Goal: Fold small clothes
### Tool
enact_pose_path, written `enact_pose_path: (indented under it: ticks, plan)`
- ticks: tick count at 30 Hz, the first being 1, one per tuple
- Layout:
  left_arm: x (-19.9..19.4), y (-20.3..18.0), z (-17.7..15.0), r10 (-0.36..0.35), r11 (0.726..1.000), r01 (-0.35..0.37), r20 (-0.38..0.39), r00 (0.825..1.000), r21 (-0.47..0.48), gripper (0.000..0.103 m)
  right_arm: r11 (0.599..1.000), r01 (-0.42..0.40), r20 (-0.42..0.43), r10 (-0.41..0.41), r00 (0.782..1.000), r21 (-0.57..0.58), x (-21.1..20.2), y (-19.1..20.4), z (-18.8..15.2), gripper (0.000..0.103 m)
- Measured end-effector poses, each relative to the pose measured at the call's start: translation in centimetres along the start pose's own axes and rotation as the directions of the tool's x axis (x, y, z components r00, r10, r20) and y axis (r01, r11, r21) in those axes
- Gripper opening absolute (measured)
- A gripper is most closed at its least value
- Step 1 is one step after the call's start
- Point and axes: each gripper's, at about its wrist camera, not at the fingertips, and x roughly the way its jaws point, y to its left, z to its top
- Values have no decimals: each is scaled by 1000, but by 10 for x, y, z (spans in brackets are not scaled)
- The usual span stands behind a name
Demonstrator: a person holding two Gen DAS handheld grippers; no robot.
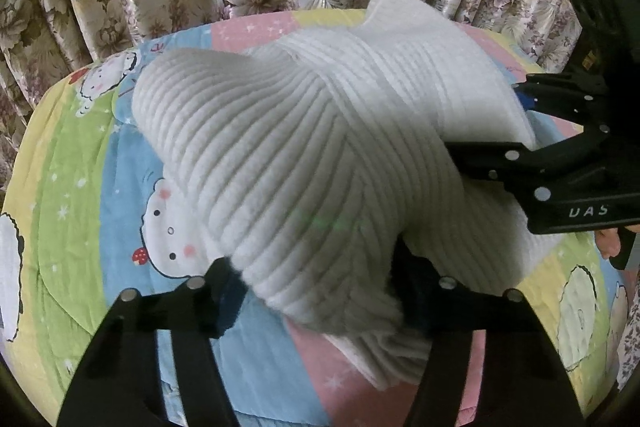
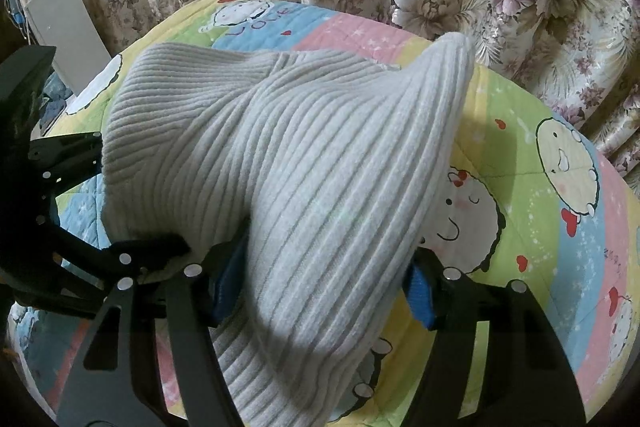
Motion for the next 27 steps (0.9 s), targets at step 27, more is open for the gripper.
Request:
enact_pose_path:
  ticks: [27]
  plan:
    - [-38,-17,15,59,998,-60,57,997,11,39,999,-48,146,44,988,22,-33,2,-1,53]
